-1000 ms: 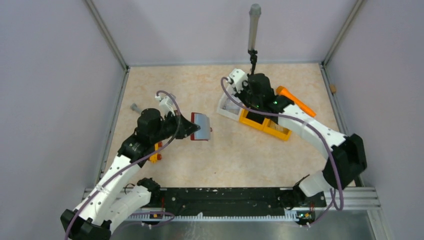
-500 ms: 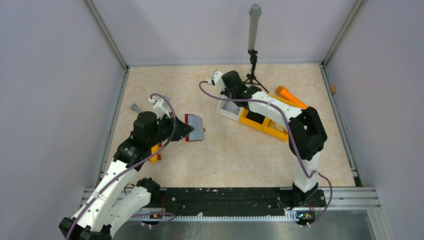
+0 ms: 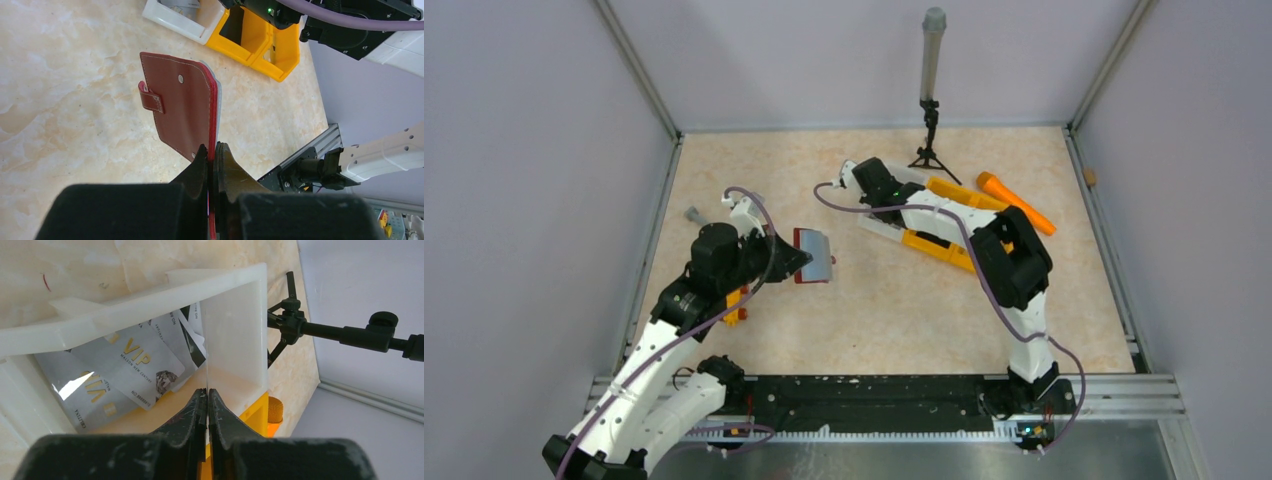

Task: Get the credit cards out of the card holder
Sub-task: Place the credit card in the storage box.

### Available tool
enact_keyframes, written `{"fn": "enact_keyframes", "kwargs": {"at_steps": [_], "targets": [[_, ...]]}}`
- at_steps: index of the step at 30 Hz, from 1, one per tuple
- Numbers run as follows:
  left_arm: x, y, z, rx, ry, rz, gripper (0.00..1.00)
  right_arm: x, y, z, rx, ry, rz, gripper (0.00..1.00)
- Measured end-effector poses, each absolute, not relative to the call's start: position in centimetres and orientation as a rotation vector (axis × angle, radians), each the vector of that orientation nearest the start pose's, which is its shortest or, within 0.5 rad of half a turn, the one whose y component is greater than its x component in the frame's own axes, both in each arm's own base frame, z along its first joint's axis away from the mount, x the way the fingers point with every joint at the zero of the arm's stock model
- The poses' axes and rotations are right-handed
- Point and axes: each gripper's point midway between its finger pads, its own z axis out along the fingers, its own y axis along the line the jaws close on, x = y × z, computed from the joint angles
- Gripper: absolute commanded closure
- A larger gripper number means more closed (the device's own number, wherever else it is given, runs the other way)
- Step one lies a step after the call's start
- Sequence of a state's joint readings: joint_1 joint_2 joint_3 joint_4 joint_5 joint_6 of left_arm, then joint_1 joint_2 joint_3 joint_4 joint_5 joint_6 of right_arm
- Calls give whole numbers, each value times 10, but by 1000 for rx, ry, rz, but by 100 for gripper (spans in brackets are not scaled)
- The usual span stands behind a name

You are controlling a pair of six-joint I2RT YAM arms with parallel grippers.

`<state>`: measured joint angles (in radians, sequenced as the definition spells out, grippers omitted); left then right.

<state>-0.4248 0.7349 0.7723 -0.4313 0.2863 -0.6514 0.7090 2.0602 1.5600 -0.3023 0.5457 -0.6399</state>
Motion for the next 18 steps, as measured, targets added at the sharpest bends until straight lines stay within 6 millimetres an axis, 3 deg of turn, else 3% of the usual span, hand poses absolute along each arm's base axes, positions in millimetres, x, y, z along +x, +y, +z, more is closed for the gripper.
{"fn": "enact_keyframes", "kwargs": {"at_steps": [2, 4, 5, 12, 15, 18], "targets": [[217, -179, 239, -36, 2081, -965, 100, 463, 247, 109, -1215, 1944, -620, 73], [217, -179, 239, -36, 2081, -965, 100, 464, 247, 110, -1198, 1943, -621, 42], [217, -179, 239, -36, 2081, -966, 100, 464, 247, 111, -1185, 1947, -617, 33], [216, -179, 239, -35, 2081, -968, 100, 458, 257, 119, -1158, 1950, -515, 35], [216, -180, 239, -34, 2082, -970, 100, 443, 263, 138, -1120, 1941, -395, 34], [215, -180, 240, -27, 2080, -981, 100, 416, 263, 167, -1050, 1919, -233, 33]]}}
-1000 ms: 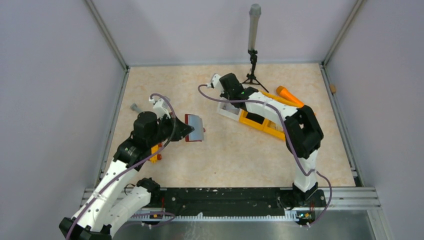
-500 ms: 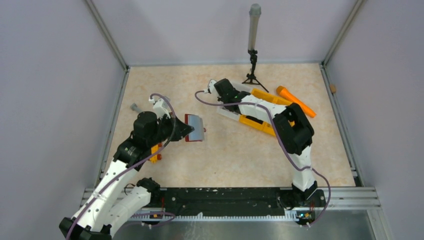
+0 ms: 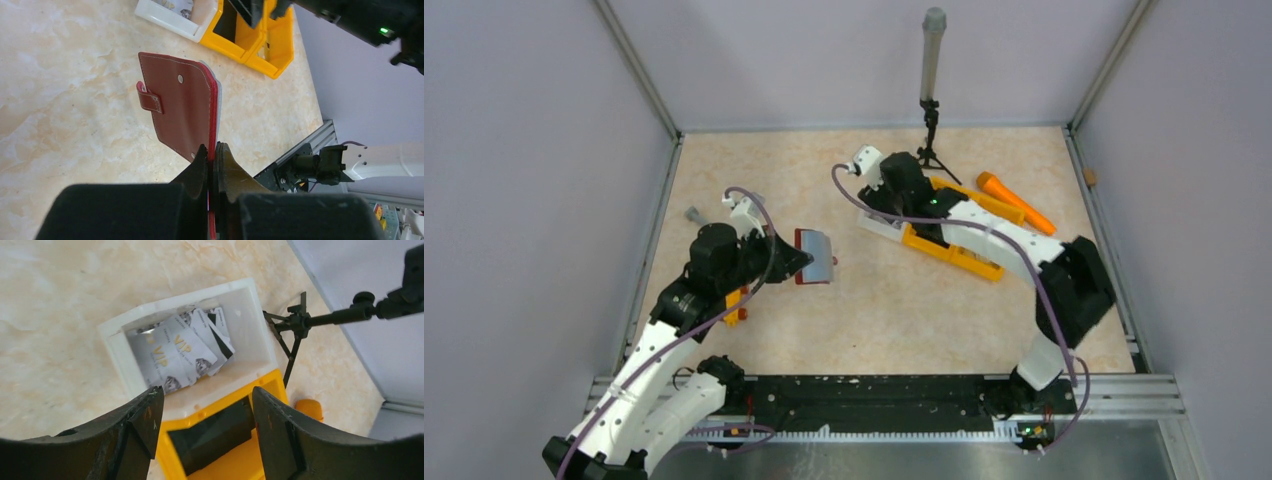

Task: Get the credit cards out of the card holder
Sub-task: Place the credit card in the storage box, then remove the credit card from the card holder.

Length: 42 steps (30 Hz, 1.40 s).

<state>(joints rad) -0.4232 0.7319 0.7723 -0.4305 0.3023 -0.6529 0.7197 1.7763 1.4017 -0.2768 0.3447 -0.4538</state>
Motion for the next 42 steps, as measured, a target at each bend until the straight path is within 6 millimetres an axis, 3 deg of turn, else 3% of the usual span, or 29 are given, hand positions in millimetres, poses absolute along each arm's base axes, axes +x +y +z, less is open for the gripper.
{"fn": "enact_keyframes", "kwargs": {"at_steps": [4, 6, 9, 16, 21, 27, 31, 42], "targets": [[210, -185, 245, -3, 2071, -1028, 100, 377, 261, 202, -906, 1882, 7, 27], [208, -189, 249, 12, 2063, -1063, 100, 358, 261, 213, -839, 1868, 129, 17], [204, -196, 255, 33, 2047, -1125, 100, 324, 259, 215, -725, 1880, 329, 9], [198, -213, 265, 41, 1986, -1305, 100, 256, 247, 211, -410, 1929, 754, 8], [202, -221, 276, -6, 1915, -1415, 100, 222, 241, 223, -89, 1874, 1072, 9], [209, -227, 288, -86, 1801, -1542, 100, 210, 247, 236, 349, 1826, 1460, 9], [213, -227, 295, -144, 1723, -1612, 100, 212, 252, 239, 549, 1816, 1623, 8], [218, -224, 339, -143, 1489, -1702, 100, 208, 274, 253, 747, 1757, 1886, 8]]}}
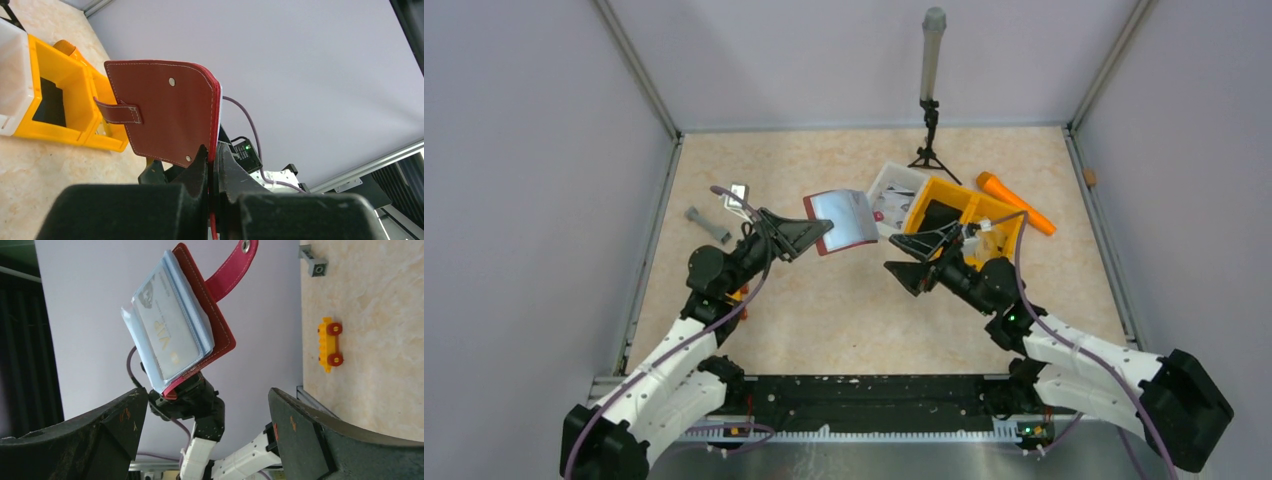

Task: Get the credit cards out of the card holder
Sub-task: Remove the credit card from the card holder.

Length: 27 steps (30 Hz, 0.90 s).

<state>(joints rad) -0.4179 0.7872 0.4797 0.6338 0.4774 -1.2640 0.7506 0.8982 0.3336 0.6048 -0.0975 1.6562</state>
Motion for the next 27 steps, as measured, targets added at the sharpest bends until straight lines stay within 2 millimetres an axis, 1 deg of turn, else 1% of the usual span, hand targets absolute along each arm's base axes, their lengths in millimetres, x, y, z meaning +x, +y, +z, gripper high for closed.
{"fn": "enact_keyframes", "kwargs": {"at_steps": [1, 4, 9, 12, 15, 20, 24, 26, 27], "targets": [[218, -224, 341, -141, 1480, -1707, 100, 209, 276, 258, 754, 1733, 1912, 8], [220, -225, 344, -140, 1460, -1717, 100, 206, 282, 262, 752, 1719, 1945, 7], [222, -227, 348, -135, 1425, -1731, 100, 199, 303, 267, 753, 1732, 2007, 7], [222, -227, 351, -128, 1406, -1738, 100, 200, 311, 269, 773, 1704, 2035, 7], [220, -227, 353, -123, 1386, -1745, 100, 207, 310, 272, 801, 1653, 2038, 7], [219, -226, 351, -127, 1380, -1754, 100, 220, 307, 292, 825, 1523, 2053, 8], [219, -226, 349, -130, 1371, -1770, 100, 233, 312, 301, 841, 1446, 2069, 8], [218, -227, 347, -134, 1371, -1782, 100, 239, 316, 299, 850, 1427, 2065, 12], [218, -227, 346, -135, 1374, -1786, 100, 241, 317, 298, 853, 1420, 2064, 19]]}}
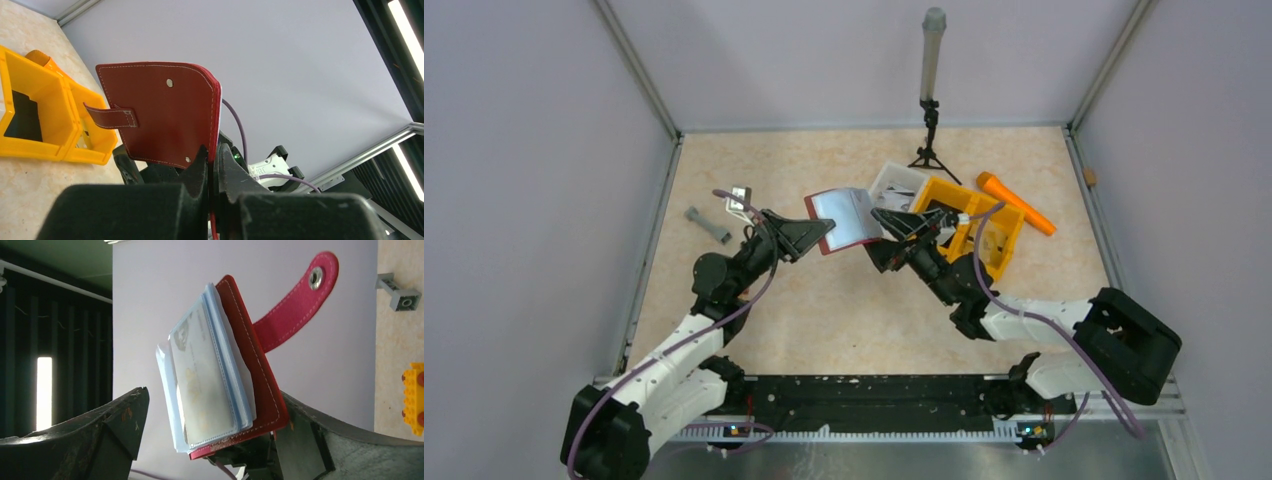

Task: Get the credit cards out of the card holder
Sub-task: Remove the credit card from the card holder.

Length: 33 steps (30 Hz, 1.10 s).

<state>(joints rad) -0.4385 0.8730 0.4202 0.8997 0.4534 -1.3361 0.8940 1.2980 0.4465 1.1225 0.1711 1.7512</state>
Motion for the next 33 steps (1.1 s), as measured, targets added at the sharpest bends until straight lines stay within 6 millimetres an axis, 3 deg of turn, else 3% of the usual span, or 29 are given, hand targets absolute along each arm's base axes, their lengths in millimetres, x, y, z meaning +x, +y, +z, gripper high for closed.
{"fn": "enact_keyframes", "kwargs": {"at_steps": [3, 8, 14, 16, 19, 21, 26, 33], "targets": [[217, -227, 344, -136, 1379, -1788, 100, 246, 314, 298, 854, 1397, 2046, 36], [211, -226, 341, -125, 1386, -1792, 100, 250, 304, 307, 770, 1351, 2006, 54], [203, -231, 336, -81, 1428, -1812, 100, 237, 294, 312, 608, 1358, 1938, 91], [202, -232, 333, -70, 1441, -1815, 100, 232, 292, 314, 558, 1366, 1911, 99], [200, -233, 331, -58, 1456, -1818, 92, 229, 289, 315, 502, 1383, 1856, 100], [200, -235, 325, -47, 1481, -1801, 76, 226, 285, 314, 466, 1401, 1802, 100], [216, -231, 281, -126, 1692, -1601, 55, 223, 276, 295, 353, 1515, 1586, 100], [226, -218, 246, -157, 1909, -1338, 56, 229, 273, 234, 165, 1722, 1254, 100]]}}
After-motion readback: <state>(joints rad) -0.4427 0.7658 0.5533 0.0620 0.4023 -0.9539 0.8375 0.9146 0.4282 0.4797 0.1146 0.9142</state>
